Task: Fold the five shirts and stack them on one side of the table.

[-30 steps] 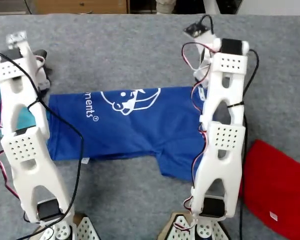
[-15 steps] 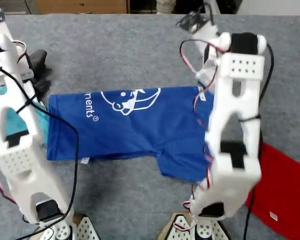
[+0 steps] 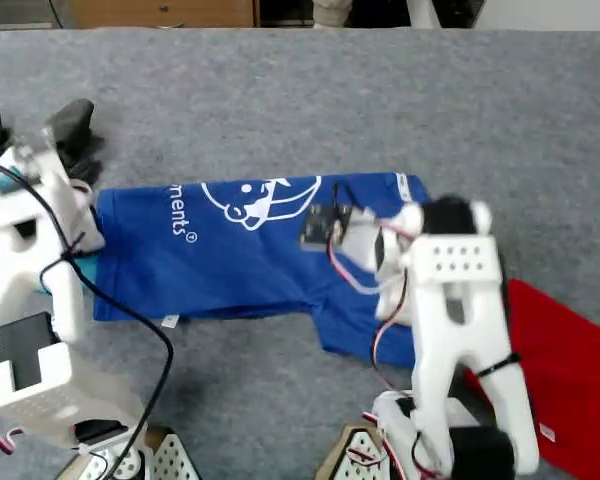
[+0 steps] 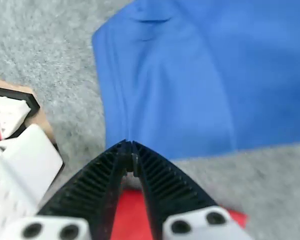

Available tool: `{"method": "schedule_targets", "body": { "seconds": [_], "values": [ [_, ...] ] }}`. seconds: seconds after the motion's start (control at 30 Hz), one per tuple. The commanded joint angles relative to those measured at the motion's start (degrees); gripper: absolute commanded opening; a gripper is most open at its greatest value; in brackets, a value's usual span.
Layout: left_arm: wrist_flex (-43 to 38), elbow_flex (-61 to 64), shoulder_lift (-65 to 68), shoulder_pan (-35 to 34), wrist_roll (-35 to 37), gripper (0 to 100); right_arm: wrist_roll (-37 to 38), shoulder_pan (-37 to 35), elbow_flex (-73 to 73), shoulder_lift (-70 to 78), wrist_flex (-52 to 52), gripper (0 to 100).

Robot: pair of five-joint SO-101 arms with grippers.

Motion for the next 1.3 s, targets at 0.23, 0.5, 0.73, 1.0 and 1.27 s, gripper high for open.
{"method": "schedule_targets", "body": {
  "seconds": [0.23,0.5,0.73,1.0,1.27],
  "values": [
    [-7.5,1.8,-1.8,-0.7,0.3,2,3.2,-8.5,17.1,-5.1,-10.4,14.3],
    [-7.3,1.8,-1.8,-0.7,0.3,2,3.2,-9.3,20.4,3.2,-21.3,14.6],
    [-7.3,1.8,-1.8,-0.7,0.3,2,3.2,-9.3,18.0,14.6,-25.6,14.6],
    [-7.2,2.0,-1.8,-0.8,0.3,2,3.3,-9.4,17.9,15.8,-26.2,14.2],
    [-7.2,2.0,-1.9,-0.8,0.3,2,4.0,-9.9,18.7,15.8,-26.3,4.4]
  ]
}}
